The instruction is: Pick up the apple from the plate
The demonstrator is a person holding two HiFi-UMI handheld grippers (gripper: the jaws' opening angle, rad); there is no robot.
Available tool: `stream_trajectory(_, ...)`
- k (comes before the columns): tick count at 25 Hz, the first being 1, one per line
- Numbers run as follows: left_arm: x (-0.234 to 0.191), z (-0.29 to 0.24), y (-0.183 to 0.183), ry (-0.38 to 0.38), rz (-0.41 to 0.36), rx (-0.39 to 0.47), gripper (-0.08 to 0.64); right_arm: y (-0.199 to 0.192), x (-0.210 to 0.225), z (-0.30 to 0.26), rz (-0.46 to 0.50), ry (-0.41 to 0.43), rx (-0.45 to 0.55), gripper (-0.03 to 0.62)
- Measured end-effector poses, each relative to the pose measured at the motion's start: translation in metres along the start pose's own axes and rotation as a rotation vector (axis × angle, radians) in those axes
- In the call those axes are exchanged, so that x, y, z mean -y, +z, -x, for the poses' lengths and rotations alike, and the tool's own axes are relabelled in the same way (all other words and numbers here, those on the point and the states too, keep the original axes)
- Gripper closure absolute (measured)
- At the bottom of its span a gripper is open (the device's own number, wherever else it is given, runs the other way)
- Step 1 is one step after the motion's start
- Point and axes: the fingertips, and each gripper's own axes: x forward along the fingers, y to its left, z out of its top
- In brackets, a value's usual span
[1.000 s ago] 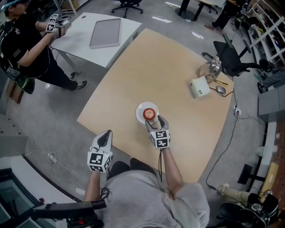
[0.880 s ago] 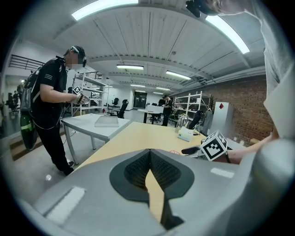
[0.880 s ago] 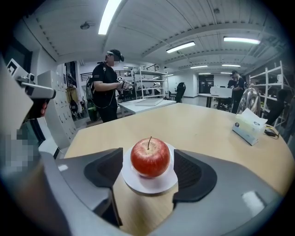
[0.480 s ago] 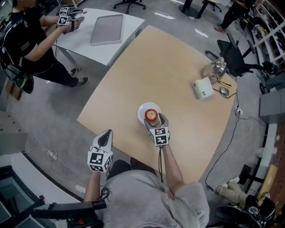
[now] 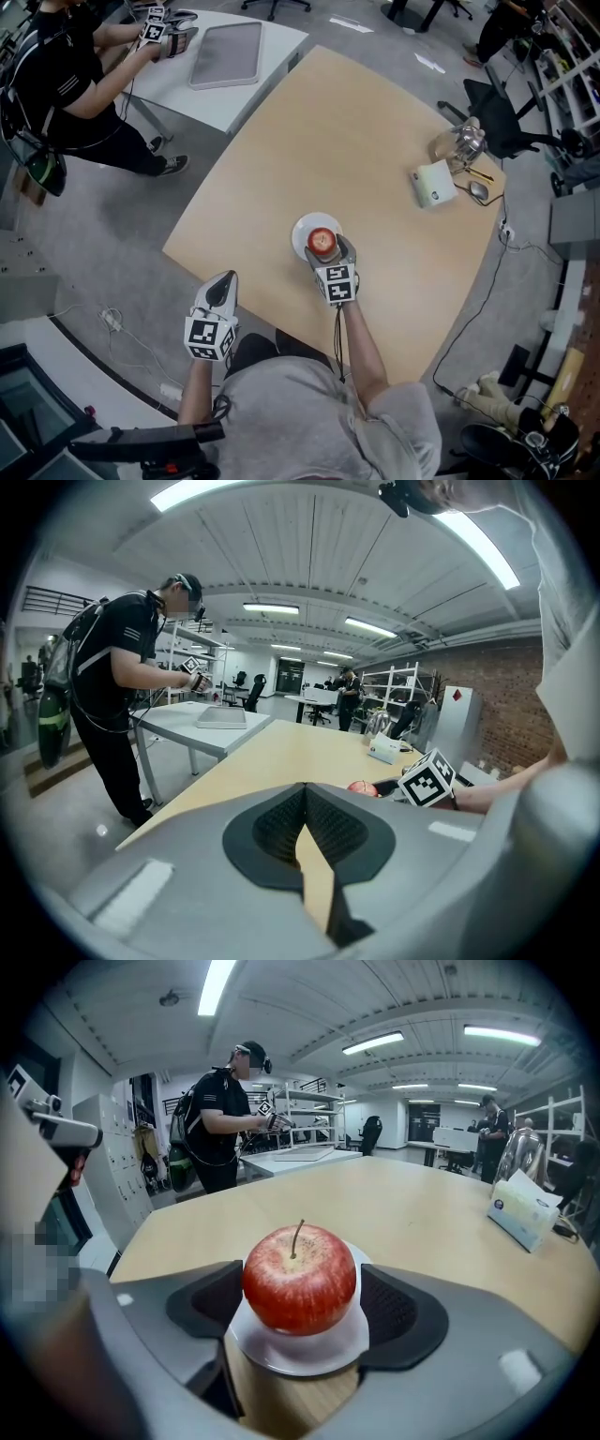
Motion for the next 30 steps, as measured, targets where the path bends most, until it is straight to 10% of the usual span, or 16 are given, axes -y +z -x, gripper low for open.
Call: stream_trajectory(30, 0.011, 0.021, 0.013, 0.013, -0.024, 0.022, 0.540, 0.020, -0.011, 0.023, 0.013, 0.011, 0.046, 0.210)
